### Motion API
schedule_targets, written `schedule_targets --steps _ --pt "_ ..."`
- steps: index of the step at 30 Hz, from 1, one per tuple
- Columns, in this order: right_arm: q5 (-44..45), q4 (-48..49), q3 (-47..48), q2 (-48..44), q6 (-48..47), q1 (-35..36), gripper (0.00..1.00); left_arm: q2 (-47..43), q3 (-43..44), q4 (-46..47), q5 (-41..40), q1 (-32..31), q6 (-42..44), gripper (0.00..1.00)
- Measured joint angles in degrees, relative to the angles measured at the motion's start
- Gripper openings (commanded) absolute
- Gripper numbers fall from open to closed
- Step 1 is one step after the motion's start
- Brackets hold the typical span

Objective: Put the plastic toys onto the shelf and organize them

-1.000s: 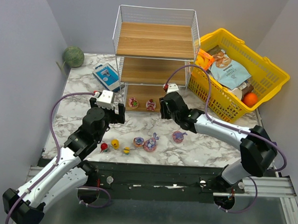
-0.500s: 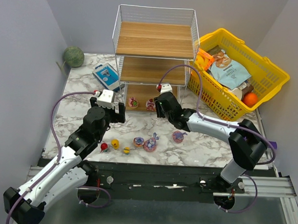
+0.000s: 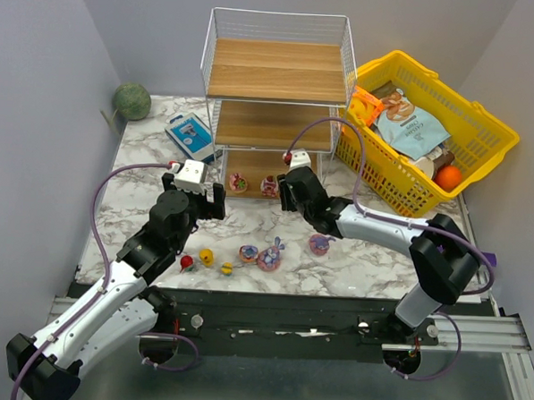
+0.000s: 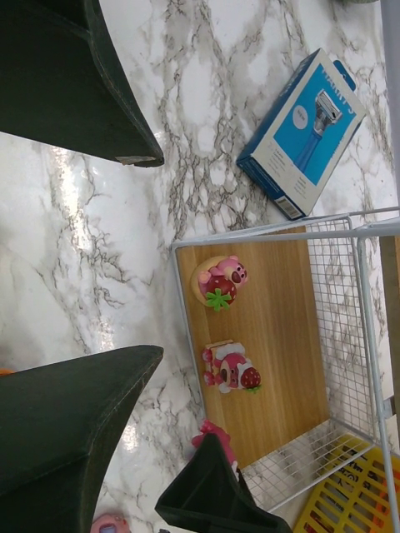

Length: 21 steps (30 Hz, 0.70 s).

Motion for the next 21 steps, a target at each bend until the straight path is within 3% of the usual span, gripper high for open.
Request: schedule_targets --steps 9,21 --pt "-0.9 -1.5 -5.6 -1.7 3.0 -0.2 0.2 0.4 0.0 0.0 0.0 0.0 -0.2 0.96" --pt "-0.2 -1.8 -4.8 2.1 4.0 -1.0 0.2 0.4 0.0 0.0 0.0 0.2 -0.4 0.96"
